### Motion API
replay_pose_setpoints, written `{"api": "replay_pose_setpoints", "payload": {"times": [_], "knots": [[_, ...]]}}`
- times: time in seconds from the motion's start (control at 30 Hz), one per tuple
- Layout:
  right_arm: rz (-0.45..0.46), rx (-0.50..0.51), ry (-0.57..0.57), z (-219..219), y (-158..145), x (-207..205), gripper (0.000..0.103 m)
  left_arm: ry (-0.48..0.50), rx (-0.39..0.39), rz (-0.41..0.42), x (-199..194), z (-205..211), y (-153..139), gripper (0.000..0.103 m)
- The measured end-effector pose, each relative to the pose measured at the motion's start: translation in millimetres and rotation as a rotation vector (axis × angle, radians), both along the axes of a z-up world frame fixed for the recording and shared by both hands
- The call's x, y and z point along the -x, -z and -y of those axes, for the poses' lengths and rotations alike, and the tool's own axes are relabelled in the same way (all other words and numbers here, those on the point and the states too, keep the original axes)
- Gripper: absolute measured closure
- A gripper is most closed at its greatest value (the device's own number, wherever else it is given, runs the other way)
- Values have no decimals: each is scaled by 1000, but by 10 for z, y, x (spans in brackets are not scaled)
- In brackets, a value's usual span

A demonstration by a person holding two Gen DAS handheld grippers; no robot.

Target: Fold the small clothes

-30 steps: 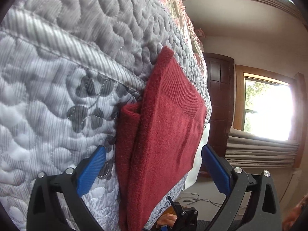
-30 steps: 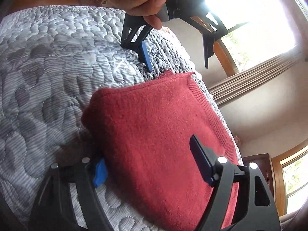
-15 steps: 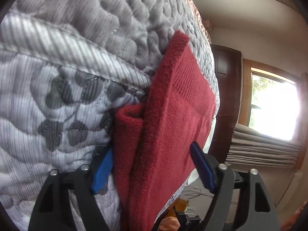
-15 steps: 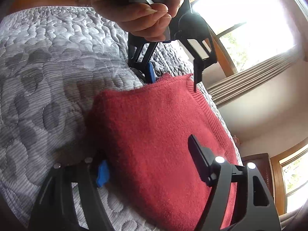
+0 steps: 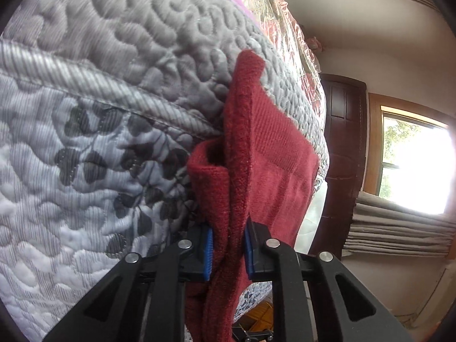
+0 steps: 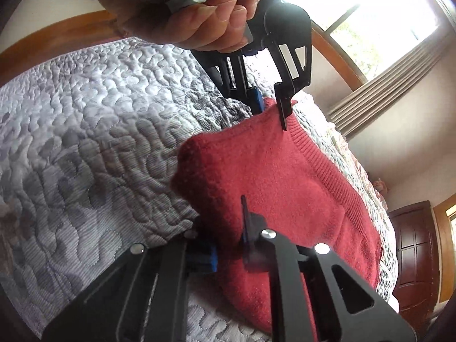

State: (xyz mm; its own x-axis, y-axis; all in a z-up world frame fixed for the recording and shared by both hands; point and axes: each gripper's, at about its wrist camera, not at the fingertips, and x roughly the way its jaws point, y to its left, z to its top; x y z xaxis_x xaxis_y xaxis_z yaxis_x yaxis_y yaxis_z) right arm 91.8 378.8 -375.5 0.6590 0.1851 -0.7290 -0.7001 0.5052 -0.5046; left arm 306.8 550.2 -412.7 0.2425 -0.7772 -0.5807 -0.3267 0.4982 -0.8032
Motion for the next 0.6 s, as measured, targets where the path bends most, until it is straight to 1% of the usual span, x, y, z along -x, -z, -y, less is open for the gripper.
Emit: {"api": "replay_pose_setpoints", "payload": {"times": [0.23,0.37,0.6], "knots": [[-62,-129,102,241,-479,-214,93,32,-67,31,-155,326,-646,86],[-138,-248,183,522,-736,-383,93,55,-115,47,-255,592,-987,86],[-198,-426,308,1060,-1106,-569,93,62,-182,57,-433,1068,-1416,86]]}}
